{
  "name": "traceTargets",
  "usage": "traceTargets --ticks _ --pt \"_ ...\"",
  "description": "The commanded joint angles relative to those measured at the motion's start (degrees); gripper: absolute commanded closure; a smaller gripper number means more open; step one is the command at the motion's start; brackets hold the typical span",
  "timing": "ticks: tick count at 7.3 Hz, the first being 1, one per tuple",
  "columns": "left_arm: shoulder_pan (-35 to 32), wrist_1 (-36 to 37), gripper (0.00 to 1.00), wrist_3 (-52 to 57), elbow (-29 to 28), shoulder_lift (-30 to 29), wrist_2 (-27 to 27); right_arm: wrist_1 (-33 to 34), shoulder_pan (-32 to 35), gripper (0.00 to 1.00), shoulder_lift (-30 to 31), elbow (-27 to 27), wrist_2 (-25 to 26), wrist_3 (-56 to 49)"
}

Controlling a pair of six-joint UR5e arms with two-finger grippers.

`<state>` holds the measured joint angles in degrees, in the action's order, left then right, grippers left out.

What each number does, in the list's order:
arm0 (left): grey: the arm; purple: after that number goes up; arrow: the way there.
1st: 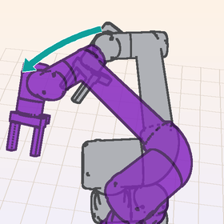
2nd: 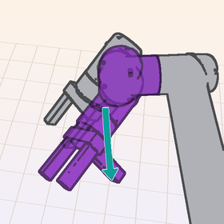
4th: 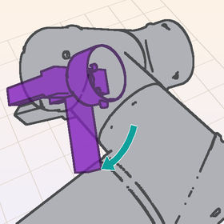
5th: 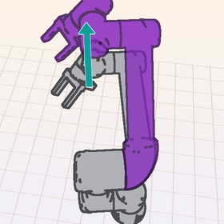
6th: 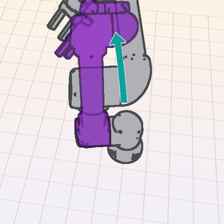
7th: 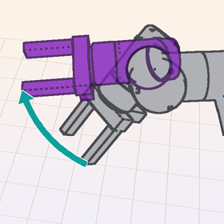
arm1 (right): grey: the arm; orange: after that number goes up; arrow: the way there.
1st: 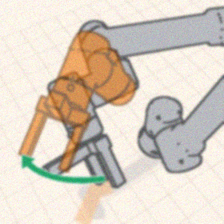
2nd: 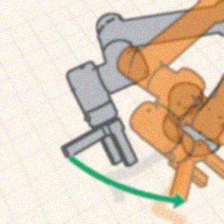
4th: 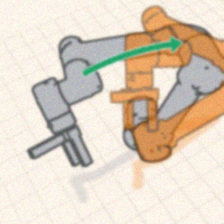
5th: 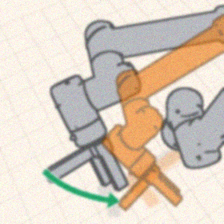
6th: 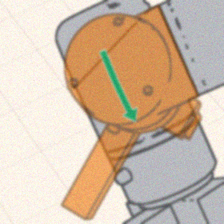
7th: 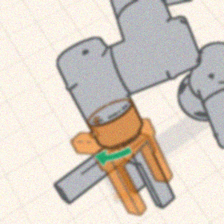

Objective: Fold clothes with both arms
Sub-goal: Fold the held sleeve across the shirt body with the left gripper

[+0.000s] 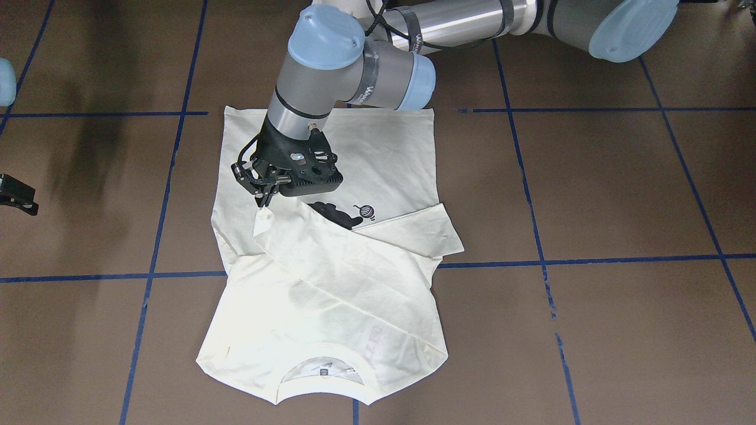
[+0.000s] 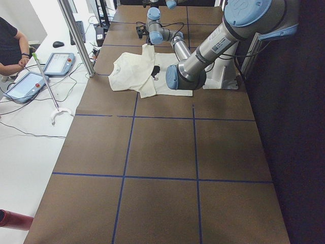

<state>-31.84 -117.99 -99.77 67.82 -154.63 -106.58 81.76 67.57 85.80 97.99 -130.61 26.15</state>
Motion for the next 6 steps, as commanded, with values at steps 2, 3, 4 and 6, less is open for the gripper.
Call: traceTargets --ticks 2,3,4,6 --pt "8.53 -11.9 0.01 -3.6 -16.9 -6.73 12.0 0.07 -0.07 0.0 -0.54 0.1 -0.35 0.22" --pt "9.33 -15.48 0.0 -2.72 -16.93 -6.48 12.1 0.07 -0.16 0.0 -0.98 0.01 -0.87 0.22" --pt "9.25 -16.83 0.0 -2.45 -16.58 -5.69 12.1 0.15 -0.16 0.0 -1.5 -0.08 -1.05 0.3" --pt "8.12 -16.4 0.0 2.28 -15.96 -5.42 11.58 0.07 -0.42 0.0 -2.03 0.1 -1.32 0.57"
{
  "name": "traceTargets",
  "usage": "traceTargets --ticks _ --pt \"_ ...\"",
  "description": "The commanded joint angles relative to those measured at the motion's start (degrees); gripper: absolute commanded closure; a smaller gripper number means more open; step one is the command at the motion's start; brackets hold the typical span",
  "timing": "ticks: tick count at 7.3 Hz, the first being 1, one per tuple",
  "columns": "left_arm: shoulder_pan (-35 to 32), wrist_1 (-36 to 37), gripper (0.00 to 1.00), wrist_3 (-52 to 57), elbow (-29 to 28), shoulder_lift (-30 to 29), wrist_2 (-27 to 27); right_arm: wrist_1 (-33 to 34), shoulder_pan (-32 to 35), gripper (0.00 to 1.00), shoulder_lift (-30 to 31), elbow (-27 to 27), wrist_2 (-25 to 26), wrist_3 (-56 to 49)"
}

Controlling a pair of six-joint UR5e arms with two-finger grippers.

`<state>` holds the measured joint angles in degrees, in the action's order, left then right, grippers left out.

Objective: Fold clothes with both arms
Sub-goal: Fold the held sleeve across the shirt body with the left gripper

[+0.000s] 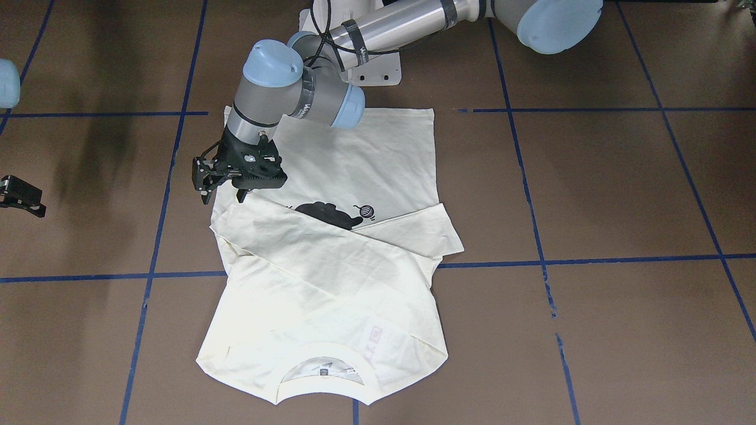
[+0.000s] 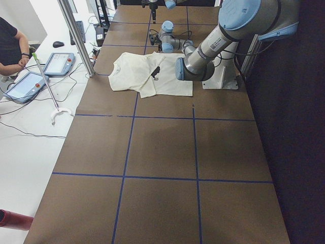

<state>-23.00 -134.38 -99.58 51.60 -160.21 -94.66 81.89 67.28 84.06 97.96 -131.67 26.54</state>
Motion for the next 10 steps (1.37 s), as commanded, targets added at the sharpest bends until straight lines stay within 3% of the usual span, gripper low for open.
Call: traceTargets --ticks 1,3,4,6,7,8,10 --pt "-1.51 1.47 0.0 4.2 0.69 1.3 -0.53 -0.67 -0.83 0.0 -0.65 0.73 -0.34 2.53" --pt "-7.55 13.64 0.0 13.93 10.05 6.73 -9.88 -9.85 -7.83 0.0 -0.39 2.66 3.68 18.91" --pt "-9.33 19.18 0.0 19.02 17.32 12.59 -11.41 -10.6 -10.56 0.0 0.22 4.67 4.14 24.9" --pt "-10.92 27.9 0.0 28.44 38.55 29.61 -11.43 -10.61 -18.11 0.0 4.16 12.39 8.95 32.91" --pt "-11.36 33.33 0.0 33.44 46.49 35.35 -12.3 -10.95 -22.76 0.0 7.32 16.08 11.68 37.92" --pt "-11.63 38.61 0.0 37.4 52.58 39.85 -13.87 -12.35 -28.03 0.0 8.04 18.38 15.01 44.41" --pt "-11.63 40.85 0.0 38.06 61.92 46.2 -14.24 -15.51 -41.72 0.0 8.14 18.76 26.84 57.51"
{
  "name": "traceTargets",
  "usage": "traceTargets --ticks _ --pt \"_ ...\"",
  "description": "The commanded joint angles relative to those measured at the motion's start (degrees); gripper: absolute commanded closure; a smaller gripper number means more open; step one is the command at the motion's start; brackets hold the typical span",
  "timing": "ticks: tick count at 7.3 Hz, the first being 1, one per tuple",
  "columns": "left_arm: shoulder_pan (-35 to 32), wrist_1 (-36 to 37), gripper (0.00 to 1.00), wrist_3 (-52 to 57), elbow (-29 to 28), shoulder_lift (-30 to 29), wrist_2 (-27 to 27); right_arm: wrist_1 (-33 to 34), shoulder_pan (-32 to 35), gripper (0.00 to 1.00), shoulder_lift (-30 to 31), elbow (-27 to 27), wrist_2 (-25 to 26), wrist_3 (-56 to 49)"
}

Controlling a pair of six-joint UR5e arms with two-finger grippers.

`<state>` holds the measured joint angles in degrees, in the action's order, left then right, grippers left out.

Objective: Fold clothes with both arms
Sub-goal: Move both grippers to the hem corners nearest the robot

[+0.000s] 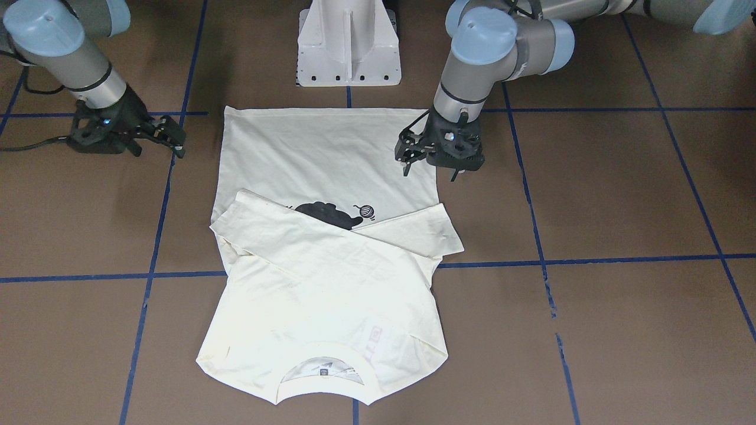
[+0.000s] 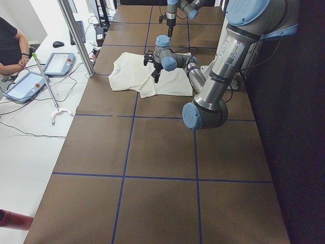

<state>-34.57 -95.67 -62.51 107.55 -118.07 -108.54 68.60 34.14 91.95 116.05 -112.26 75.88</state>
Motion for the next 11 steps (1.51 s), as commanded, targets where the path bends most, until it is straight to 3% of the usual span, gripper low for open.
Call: traceTargets --ticks 1,5,6,8,9,10,11 --pt "0.02 4.42 0.0 0.98 7.57 4.17 -0.44 -2.94 -13.18 0.0 0.08 0.75 10.54 12.23" --pt "-0.06 5.31 0.0 0.98 9.25 4.25 -0.7 -2.59 -21.39 0.0 -0.28 0.49 15.32 15.52" --pt "-0.15 5.32 0.0 0.98 9.6 4.25 -0.7 -2.51 -22.01 0.09 -0.45 0.32 15.23 15.52" --pt "-0.06 5.32 0.0 0.98 9.52 4.34 -0.7 -2.51 -22.01 0.65 -0.8 0.14 14.79 15.44" --pt "-0.15 5.32 0.0 0.98 9.52 4.34 -0.7 -2.51 -22.01 0.86 -0.72 -0.12 14.79 15.35" --pt "-0.15 5.32 0.0 0.98 9.61 4.6 -0.7 -2.59 -21.84 1.0 -0.63 0.14 14.79 15.44" --pt "-0.06 5.32 0.0 0.98 9.61 5.13 -0.7 -2.68 -21.58 1.0 -0.63 0.84 15.05 15.44"
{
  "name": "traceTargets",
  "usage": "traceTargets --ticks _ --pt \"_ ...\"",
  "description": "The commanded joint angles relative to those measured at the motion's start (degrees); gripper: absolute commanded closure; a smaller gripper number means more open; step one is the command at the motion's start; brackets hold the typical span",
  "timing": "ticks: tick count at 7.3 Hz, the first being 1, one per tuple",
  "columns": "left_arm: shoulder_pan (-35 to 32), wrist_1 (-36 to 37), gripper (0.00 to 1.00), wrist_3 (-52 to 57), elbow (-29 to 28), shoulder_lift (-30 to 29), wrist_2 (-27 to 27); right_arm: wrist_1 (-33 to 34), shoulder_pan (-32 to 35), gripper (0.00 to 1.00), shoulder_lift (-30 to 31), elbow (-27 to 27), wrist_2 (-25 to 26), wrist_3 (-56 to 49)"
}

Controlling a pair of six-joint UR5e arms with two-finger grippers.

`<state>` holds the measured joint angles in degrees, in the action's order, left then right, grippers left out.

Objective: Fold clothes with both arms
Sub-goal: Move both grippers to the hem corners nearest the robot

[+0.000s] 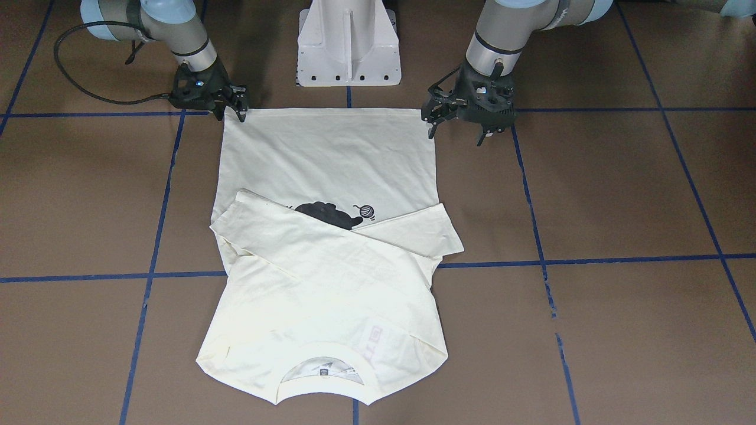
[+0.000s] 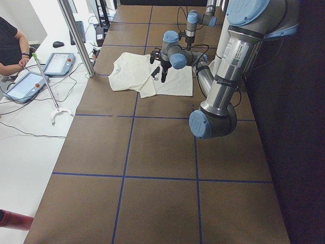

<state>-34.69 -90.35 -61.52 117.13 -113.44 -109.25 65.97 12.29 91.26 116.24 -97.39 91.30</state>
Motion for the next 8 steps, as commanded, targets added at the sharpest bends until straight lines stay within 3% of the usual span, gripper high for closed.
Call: traceTargets --ticks 1,5,6,7,8 --pt "0.06 0.0 0.0 0.0 -0.06 0.5 0.0 0.03 0.28 1.0 -0.03 1.0 0.44 0.11" --pt "0.15 -0.09 0.01 -0.87 -0.41 1.19 0.09 0.03 0.37 1.0 0.14 2.41 0.36 0.02" --pt "1.02 -0.7 0.0 -5.84 -0.15 3.03 0.0 0.03 0.37 1.0 0.06 2.41 0.53 0.11" --pt "4.77 -4.27 0.0 -17.46 0.47 5.66 0.43 0.03 0.46 1.0 0.14 2.85 0.62 0.11" --pt "11.77 -7.44 0.04 -27.32 0.56 7.34 2.44 -0.06 0.72 1.0 0.14 3.55 0.62 0.11"
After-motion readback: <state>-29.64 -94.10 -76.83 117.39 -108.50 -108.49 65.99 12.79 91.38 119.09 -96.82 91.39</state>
